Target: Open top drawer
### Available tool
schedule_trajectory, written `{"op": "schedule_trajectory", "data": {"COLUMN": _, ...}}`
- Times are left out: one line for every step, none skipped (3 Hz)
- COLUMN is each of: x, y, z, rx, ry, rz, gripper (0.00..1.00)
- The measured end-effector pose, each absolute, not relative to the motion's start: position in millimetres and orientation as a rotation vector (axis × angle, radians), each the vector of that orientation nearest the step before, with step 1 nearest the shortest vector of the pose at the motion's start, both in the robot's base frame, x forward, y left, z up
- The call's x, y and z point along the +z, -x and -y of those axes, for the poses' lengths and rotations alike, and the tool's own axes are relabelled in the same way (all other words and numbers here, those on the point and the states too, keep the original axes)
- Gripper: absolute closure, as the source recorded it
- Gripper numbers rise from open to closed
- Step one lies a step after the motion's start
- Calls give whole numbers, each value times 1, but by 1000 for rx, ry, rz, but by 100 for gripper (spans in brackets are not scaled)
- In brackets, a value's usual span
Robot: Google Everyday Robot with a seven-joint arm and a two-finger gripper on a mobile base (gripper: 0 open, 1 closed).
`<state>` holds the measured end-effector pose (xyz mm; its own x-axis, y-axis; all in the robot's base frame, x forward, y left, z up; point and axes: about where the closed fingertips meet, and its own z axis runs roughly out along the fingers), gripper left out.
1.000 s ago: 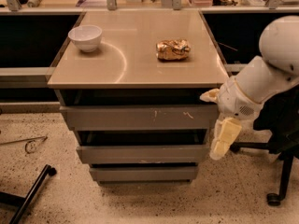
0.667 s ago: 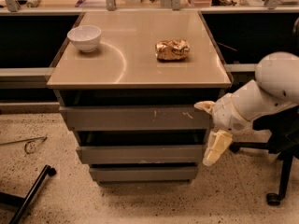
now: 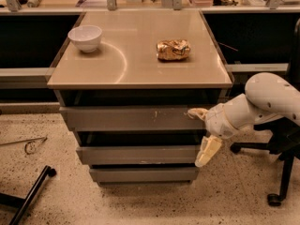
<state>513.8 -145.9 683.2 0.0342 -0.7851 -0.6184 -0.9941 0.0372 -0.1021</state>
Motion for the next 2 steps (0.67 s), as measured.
{"op": "schedule_trajectory", "data": {"x": 689, "y": -535, "z": 138, "rx": 456, "ry": 1797, "rz": -1742, "gripper": 0}}
{"op": "schedule_trajectory", "data": {"x": 697, "y": -554, "z": 137, "rx": 313, "ry": 1781, "rz": -1736, "gripper": 0}}
